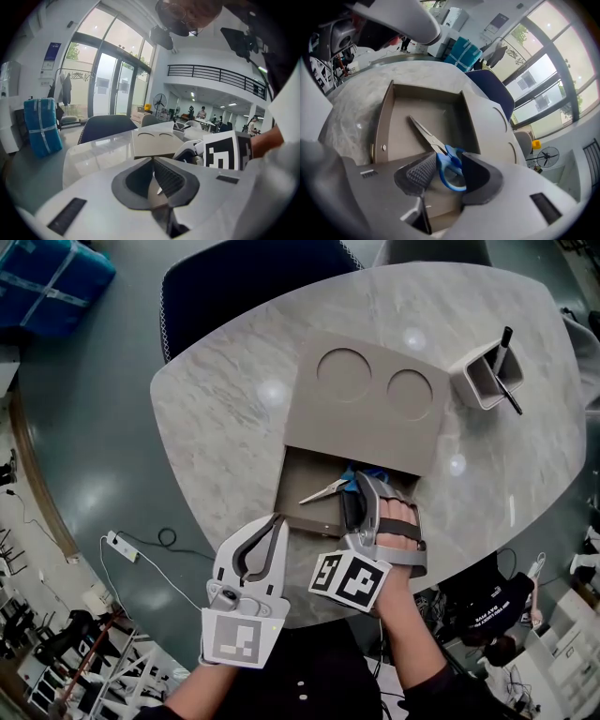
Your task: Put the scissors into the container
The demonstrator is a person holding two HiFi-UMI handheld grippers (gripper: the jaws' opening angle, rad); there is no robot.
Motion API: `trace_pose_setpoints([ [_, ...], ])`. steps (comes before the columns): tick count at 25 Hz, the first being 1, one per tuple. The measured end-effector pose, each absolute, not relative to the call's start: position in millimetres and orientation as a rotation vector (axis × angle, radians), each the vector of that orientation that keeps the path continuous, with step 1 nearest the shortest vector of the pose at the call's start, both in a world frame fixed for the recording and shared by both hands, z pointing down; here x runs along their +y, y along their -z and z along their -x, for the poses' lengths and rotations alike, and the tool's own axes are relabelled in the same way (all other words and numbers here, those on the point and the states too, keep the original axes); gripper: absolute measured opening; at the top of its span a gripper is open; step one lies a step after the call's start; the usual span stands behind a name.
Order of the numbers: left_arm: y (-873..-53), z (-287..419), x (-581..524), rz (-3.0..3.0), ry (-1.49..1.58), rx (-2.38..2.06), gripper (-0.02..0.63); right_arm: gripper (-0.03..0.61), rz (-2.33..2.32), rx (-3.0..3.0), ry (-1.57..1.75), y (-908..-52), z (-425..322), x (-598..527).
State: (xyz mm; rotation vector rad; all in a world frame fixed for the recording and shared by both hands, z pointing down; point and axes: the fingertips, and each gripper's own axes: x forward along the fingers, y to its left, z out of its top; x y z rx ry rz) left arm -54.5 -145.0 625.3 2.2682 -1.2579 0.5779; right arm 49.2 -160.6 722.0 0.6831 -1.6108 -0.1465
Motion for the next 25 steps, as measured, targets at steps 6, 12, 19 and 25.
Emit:
trace_pose_setpoints([
  [6,-630.5,50.6,-144.4,-2.279,-0.581,-1.244,0.023,0.183,-0.677,-1.638,0.097,-719.8,-48.2,-159.8],
  [12,-628.7,44.6,-142.5,-2.310,-0.590,-1.230,0.023,0.034,-0.737,-1.670,0.091,-710.1,-49.2,-159.5],
  [19,-602.8,34.9,-142.9,-2.360,-0.550,-1.234,0.023,-0.002,-0.822,-1.720,0.056,-676.9,-55.6,-159.1],
  [25,-563.5,26.2,-144.5,-2.388,-0.482,-1.251,0.023,-0.003,-0.923,-1.790,0.048,-633.4,-62.1,-156.6],
])
